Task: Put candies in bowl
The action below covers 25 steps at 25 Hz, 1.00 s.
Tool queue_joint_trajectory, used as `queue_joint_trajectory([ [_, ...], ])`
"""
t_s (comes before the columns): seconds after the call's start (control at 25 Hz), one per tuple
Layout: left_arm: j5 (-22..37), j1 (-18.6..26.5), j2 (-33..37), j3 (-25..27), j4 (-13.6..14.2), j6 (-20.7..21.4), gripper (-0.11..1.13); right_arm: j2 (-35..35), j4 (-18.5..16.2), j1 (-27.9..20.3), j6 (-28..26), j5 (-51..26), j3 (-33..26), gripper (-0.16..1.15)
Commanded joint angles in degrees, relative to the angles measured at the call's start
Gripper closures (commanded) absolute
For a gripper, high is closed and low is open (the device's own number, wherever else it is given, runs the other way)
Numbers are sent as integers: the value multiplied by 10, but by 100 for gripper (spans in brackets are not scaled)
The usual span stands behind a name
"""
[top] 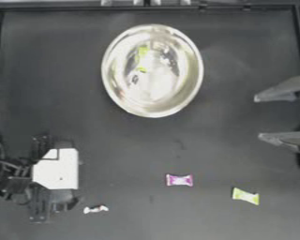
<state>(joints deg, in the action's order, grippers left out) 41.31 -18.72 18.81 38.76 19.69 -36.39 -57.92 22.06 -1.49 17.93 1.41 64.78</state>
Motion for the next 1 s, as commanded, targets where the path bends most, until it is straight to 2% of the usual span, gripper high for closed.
queue_joint_trajectory([
  [0.04,-6,-7,-21,-24,-8,-1,-1,1,5,1,0,4,-5,0],
  [0.36,-26,-24,-87,-43,-36,-2,-1,2,6,0,1,3,-7,0],
  [1.0,-30,-38,-184,-64,-58,-4,-1,2,6,1,0,4,-6,0],
])
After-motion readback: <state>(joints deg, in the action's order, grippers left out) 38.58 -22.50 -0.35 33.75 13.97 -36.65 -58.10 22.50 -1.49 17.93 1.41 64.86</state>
